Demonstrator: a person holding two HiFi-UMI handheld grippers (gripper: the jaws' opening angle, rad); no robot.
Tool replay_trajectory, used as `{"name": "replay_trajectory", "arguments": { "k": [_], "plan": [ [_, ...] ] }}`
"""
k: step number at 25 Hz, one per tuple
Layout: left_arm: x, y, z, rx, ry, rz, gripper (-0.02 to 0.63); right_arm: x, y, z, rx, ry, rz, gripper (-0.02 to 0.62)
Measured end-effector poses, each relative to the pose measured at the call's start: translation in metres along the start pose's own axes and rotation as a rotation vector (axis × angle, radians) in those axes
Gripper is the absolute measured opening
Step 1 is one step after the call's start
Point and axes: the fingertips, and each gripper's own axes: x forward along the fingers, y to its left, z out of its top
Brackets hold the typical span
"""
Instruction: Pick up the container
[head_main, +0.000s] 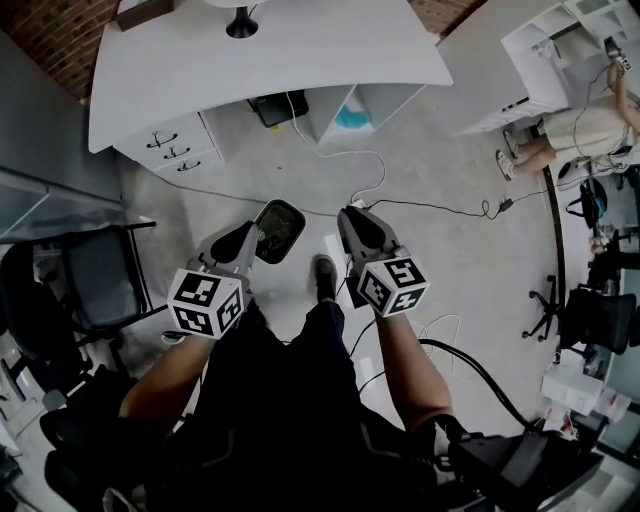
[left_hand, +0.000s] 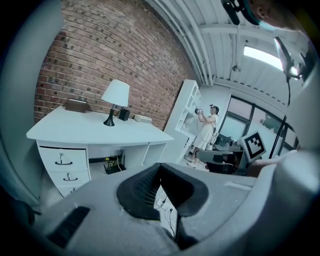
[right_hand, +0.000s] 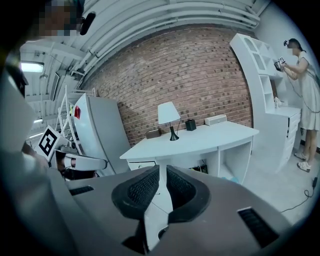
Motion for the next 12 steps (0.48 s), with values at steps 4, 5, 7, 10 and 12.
{"name": "replay_trajectory", "arguments": {
  "k": [4, 5, 7, 10, 12],
  "plan": [
    [0.035, -0.008, -0.002, 0.017, 0.034, 0.052, 0.009, 0.016, -0.037, -0.004, -0.006, 0.000, 0.068, 0.009],
    [0.044, -0.011, -0.003, 0.008, 0.037, 0.072, 0.009, 0.018, -0.048, -0.004, -0.009, 0.007, 0.090, 0.009],
    [0.064, -0.022, -0.005, -0.020, 0.039, 0.102, 0.009, 0.021, -0.072, -0.005, -0.010, 0.031, 0.131, 0.009],
    [0.090, -0.034, -0.011, -0.083, 0.053, 0.150, 0.009, 0.027, -0.103, -0.001, -0.013, 0.062, 0.192, 0.009],
    [0.102, -0.039, -0.013, -0.115, 0.052, 0.205, 0.009, 0.030, -0.117, 0.003, -0.025, 0.077, 0.248, 0.009]
  ]
}}
